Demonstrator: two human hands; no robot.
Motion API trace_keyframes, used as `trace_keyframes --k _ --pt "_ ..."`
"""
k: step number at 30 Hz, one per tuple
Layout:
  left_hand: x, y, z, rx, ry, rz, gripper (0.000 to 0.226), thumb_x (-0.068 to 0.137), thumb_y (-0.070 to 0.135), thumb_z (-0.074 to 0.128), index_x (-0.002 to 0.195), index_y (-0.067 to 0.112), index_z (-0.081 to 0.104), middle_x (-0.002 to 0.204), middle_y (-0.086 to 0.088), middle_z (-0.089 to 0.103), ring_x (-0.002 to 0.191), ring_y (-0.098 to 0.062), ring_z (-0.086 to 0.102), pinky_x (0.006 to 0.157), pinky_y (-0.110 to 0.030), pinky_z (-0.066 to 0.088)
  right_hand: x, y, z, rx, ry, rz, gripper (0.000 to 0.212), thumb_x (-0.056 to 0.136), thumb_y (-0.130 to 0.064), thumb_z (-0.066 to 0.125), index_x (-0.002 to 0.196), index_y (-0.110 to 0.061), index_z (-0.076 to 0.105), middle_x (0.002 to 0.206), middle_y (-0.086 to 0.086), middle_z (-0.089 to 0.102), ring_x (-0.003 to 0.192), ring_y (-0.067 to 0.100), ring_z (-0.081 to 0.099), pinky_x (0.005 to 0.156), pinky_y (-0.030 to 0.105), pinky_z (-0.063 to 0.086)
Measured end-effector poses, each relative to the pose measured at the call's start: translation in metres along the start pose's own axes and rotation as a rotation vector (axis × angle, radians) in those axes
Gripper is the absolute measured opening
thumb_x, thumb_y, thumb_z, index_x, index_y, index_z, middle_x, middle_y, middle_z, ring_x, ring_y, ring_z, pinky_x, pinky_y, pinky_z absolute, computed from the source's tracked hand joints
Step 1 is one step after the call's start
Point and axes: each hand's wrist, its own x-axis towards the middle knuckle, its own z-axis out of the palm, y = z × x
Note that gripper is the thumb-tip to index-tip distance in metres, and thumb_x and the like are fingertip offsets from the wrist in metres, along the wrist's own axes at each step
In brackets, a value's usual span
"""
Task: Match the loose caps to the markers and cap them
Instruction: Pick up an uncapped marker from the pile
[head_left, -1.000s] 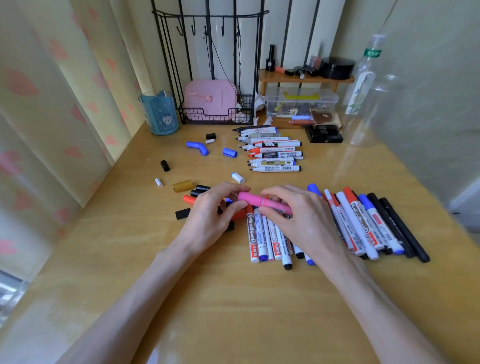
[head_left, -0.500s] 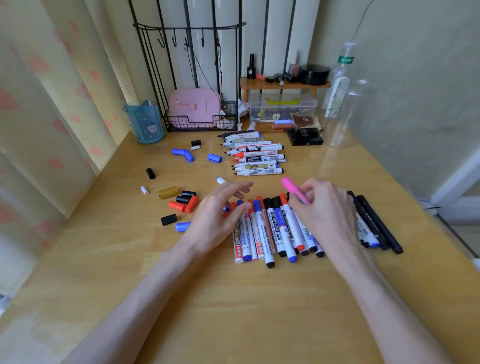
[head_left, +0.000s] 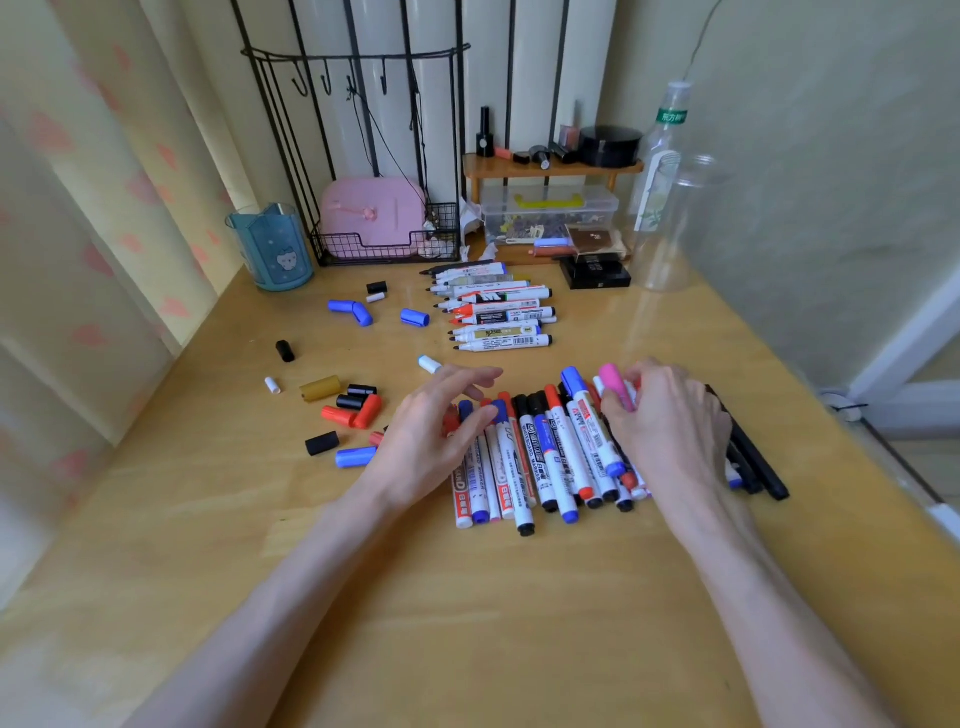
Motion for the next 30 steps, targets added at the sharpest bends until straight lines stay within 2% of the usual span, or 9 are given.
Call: trace_keyframes --k 3,5,8,13,17,22,30 --pt "-0.003 -0.007 -0.009 0.019 0.014 -0.009 0.037 0.103 0.026 0.064 0.139 0.025 0.062 0.124 0.014 0.065 0.112 -0.007 0.064 0.086 -0.019 0.052 0.003 -0.012 0.0 0.021 -0.001 -0.068 0.028 0.099 -0.039 0.066 0.115 -0.017 0.068 0.1 0.006 0.069 0.082 0.03 0.067 0.064 0.034 0.049" --pt "-0.005 -0.011 -0.015 0.021 0.021 -0.021 0.037 0.103 0.026 0.063 0.14 0.025 0.061 0.125 0.014 0.064 0.113 -0.007 0.063 0.087 -0.018 0.051 0.005 -0.022 0.001 0.039 -0.026 -0.118 0.03 0.099 -0.037 0.066 0.123 -0.018 0.067 0.108 0.005 0.069 0.091 0.03 0.068 0.065 0.034 0.047" --pt "-0.009 -0.018 -0.026 0.02 0.034 -0.05 0.037 0.103 0.024 0.063 0.14 0.025 0.061 0.125 0.013 0.064 0.114 -0.009 0.064 0.088 -0.019 0.051 0.011 -0.038 0.005 0.08 -0.057 -0.204 0.03 0.099 -0.036 0.065 0.125 -0.02 0.067 0.112 0.003 0.069 0.094 0.027 0.068 0.071 0.034 0.052" --pt "-0.011 -0.033 -0.043 0.025 0.079 -0.097 0.037 0.102 0.021 0.063 0.139 0.026 0.062 0.126 0.013 0.064 0.115 -0.01 0.064 0.085 -0.026 0.054 0.028 -0.068 0.023 0.194 -0.153 -0.367 0.031 0.096 -0.03 0.07 0.125 -0.02 0.069 0.118 0.003 0.068 0.104 0.023 0.067 0.089 0.04 0.056" --pt "-0.011 -0.044 -0.054 0.019 0.121 -0.103 0.036 0.103 0.017 0.064 0.138 0.025 0.063 0.123 0.01 0.065 0.115 -0.015 0.064 0.089 -0.035 0.056 0.047 -0.088 0.044 0.159 -0.261 -0.458 0.038 0.098 -0.03 0.068 0.134 -0.02 0.066 0.129 0.006 0.066 0.12 0.025 0.061 0.102 0.043 0.049" --pt "-0.013 -0.059 -0.059 0.019 0.172 -0.118 0.036 0.103 0.015 0.063 0.137 0.025 0.064 0.121 0.01 0.066 0.115 -0.016 0.065 0.093 -0.04 0.056 0.065 -0.099 0.067 0.028 -0.354 -0.471 0.045 0.099 -0.029 0.067 0.143 -0.019 0.058 0.136 0.008 0.061 0.128 0.029 0.055 0.108 0.047 0.042" --pt "-0.011 -0.077 -0.067 0.034 0.203 -0.148 0.037 0.102 0.013 0.063 0.137 0.027 0.064 0.12 0.01 0.067 0.114 -0.012 0.064 0.09 -0.034 0.054 0.076 -0.094 0.077 -0.046 -0.269 -0.41 0.035 0.094 -0.017 0.075 0.127 -0.025 0.07 0.128 0.004 0.065 0.124 0.029 0.055 0.104 0.042 0.037"
